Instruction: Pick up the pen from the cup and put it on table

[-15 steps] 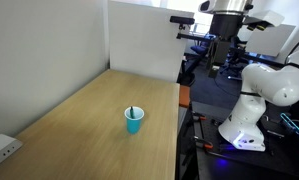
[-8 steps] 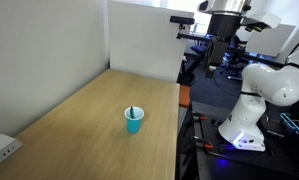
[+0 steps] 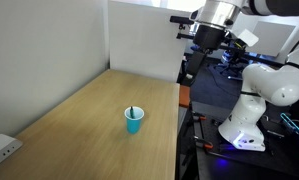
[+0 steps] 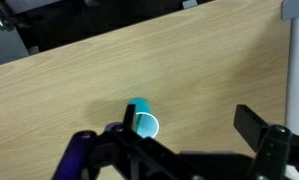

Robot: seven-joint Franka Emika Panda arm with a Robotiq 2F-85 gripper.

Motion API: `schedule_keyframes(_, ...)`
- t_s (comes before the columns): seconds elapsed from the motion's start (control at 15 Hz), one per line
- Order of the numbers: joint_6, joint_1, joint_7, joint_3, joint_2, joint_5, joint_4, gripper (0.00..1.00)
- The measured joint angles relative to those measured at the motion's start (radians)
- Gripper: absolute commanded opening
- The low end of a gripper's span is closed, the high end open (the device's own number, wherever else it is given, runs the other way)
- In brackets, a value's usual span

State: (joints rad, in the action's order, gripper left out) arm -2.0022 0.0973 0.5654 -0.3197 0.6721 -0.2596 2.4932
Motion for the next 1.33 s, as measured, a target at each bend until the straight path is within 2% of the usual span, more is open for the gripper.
schedule_keyframes(0.33,-0.159,-0.014,0.168,-0.051,-0.066,0.012,0.022,1.00)
schedule_keyframes(0.53,-0.226,-0.028,0.282,-0.073,-0.108,0.058,0.022,1.00)
schedule_keyframes(1.33,-0.397,-0.107,0.703,-0.091,-0.291,0.413,0.012,1.00)
